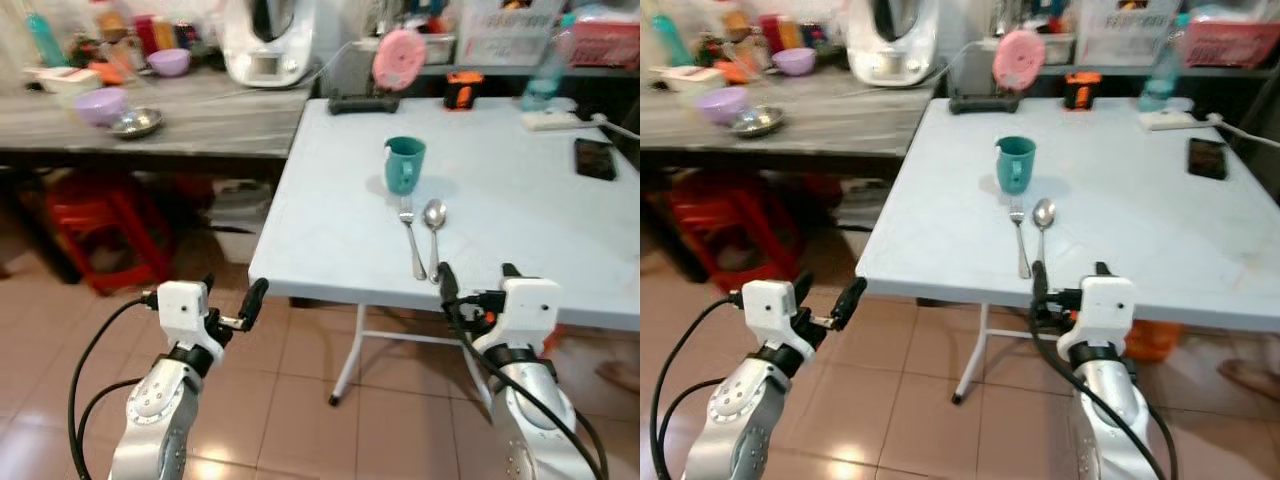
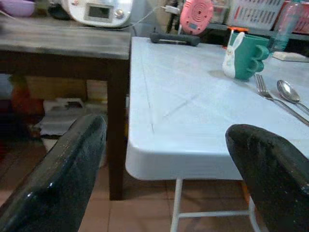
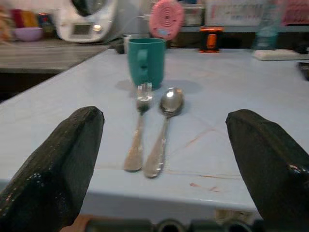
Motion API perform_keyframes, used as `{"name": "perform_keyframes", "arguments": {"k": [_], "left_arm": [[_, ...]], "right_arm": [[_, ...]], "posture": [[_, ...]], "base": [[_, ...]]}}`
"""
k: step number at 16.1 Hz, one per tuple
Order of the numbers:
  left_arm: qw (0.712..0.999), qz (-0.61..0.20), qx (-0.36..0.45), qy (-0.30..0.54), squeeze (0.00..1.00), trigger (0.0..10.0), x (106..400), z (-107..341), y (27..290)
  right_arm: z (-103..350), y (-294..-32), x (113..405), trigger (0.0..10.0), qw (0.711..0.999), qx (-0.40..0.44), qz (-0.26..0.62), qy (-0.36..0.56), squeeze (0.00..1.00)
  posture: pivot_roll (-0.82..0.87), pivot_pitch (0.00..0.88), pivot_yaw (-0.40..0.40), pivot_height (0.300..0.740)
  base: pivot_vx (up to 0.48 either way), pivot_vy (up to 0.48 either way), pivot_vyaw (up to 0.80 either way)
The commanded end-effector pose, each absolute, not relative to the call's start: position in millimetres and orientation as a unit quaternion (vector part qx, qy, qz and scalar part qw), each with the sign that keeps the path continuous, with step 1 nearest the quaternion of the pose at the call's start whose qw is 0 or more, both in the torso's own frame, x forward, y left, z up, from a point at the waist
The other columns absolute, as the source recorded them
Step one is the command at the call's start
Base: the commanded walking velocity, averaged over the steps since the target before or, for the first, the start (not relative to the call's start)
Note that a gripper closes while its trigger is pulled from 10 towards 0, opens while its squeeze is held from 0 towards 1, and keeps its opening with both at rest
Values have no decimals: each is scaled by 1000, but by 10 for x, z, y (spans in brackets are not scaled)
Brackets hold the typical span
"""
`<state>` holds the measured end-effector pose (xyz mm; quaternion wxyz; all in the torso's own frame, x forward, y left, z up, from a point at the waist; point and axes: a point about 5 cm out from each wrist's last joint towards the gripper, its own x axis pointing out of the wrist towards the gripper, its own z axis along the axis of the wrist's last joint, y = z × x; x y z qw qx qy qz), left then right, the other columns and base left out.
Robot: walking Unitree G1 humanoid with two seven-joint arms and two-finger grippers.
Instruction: Setting the table
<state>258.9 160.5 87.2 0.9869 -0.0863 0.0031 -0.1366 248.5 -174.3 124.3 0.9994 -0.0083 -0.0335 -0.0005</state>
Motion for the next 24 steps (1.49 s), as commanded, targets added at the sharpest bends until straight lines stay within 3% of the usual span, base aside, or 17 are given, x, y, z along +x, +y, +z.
{"name": "perform_keyframes", "arguments": {"k": [1,20,24], "left_arm": [[986,-140,-86,-7,0,10000,2591,921,1636],[980,-178,-94,-2,0,10000,2557,902,1561],[953,-284,-103,-12,0,10000,2436,956,1438]], "right_arm": [[1251,-1721,2490,10000,999,-9,0,-37,0],[1232,-1693,2501,10000,999,-11,5,-32,0],[1292,-1708,2584,10000,999,-14,-2,-39,0]], "posture": [[-101,0,76,740],[-100,0,68,740],[-98,0,64,740]], "base": [[0,0,0],[229,0,0],[0,0,0]]}}
